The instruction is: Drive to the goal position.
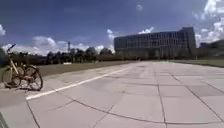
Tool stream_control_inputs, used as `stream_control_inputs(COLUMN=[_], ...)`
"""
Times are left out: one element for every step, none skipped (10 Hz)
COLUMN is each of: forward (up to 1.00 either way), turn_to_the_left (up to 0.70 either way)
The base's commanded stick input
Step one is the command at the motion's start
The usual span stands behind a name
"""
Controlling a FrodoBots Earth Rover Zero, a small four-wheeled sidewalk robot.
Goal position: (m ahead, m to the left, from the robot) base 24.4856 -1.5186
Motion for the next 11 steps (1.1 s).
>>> stream_control_inputs(forward=[0.85,0.85,0.85,0.85,0.85,0.85,0.85,0.85,0.85,0.85,0.85], turn_to_the_left=[-0.33,-0.33,-0.33,-0.33,-0.33,-0.33,-0.33,-0.33,-0.33,-0.33,-0.23])
